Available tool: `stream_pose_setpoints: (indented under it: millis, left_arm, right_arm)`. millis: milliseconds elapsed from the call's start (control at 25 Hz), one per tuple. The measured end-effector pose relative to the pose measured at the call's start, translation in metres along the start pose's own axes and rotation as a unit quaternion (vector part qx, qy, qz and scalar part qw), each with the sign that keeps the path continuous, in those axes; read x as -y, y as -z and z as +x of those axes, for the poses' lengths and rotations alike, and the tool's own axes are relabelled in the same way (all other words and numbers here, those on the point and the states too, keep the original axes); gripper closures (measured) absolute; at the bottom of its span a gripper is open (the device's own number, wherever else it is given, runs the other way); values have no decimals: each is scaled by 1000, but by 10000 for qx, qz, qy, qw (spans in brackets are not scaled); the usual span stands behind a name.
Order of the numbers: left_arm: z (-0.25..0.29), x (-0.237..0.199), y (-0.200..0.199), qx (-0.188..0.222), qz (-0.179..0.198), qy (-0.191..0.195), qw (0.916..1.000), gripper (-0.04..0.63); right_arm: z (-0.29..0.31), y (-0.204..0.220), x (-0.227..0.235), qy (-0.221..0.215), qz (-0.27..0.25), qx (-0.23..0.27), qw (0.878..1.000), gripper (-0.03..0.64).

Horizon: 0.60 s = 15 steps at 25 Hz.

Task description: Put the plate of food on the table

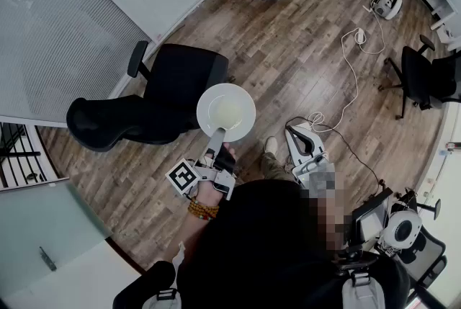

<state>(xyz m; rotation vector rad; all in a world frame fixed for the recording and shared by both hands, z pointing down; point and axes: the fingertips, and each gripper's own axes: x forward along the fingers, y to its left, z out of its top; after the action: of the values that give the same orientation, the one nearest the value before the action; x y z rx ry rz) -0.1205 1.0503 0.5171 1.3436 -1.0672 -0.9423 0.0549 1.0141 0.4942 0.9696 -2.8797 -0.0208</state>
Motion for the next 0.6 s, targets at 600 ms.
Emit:
stream_pose_setpoints:
  millis: [600]
  left_arm:
    - [62,-23,14,-108,44,-380,9992,578]
  right_arm:
    - [7,31,68,133,84,-265,9995,601]
